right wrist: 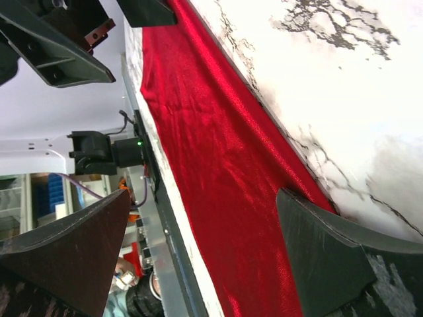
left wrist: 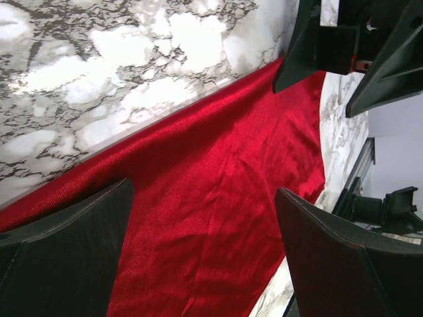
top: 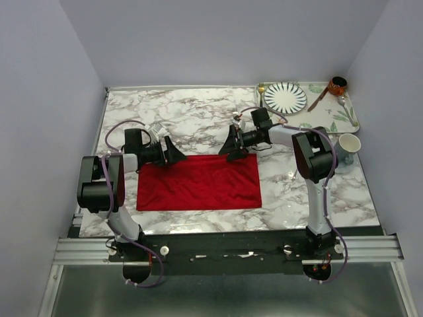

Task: Fold the napkin into a case and place the utensils inside
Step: Smooth out the rectangle-folded napkin at the center of the board.

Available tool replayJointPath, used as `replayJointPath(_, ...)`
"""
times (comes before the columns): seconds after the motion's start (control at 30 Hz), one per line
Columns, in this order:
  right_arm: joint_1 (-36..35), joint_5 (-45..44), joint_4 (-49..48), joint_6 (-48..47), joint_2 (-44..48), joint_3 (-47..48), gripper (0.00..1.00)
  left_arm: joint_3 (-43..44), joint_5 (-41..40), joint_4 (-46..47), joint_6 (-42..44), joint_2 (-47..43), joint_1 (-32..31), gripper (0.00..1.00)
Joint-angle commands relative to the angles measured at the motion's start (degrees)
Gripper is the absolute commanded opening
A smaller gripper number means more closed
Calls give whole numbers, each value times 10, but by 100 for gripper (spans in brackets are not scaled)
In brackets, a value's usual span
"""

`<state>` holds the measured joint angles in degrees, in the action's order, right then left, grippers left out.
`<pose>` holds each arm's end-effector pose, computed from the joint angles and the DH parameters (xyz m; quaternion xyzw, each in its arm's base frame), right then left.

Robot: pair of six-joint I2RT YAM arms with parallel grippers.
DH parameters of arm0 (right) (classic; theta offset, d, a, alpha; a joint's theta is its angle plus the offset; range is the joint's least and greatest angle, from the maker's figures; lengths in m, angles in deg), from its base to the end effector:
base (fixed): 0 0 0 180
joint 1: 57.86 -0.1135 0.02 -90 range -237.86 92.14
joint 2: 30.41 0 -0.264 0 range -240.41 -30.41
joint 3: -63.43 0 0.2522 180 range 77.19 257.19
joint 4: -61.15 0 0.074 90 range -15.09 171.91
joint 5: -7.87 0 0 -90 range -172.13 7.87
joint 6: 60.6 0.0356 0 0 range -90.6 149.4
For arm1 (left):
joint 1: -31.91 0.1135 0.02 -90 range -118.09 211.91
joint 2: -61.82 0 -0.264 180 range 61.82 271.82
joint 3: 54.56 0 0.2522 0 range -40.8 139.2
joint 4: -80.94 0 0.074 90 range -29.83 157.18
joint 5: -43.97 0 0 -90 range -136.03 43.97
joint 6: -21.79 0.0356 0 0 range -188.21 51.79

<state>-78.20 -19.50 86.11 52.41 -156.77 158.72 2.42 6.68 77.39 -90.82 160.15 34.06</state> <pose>0.4044 0.1836 0.1210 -0.1328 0.8204 0.5541 0.0483 0.3161 -0.0165 0.1406 -0.0111 0.8448 -0.4645 0.2654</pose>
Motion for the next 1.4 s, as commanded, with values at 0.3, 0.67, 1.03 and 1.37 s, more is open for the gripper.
replayJointPath(0.3, 7, 56, -35, 49, 36, -5, 100, -5, 71, 247, -218, 17, -20, 99)
replayJointPath(0.67, -35, 32, -148, 189, -8, 11, 100, 3, 14, 257, -251, 96, -36, 99)
replayJointPath(1.03, -8, -2, -125, 192, -63, -4, 100, -8, 31, 227, -228, 116, -26, 99)
replayJointPath(1.37, 12, -2, -95, 186, -74, -7, 100, -13, 104, 170, -168, 102, 83, 99)
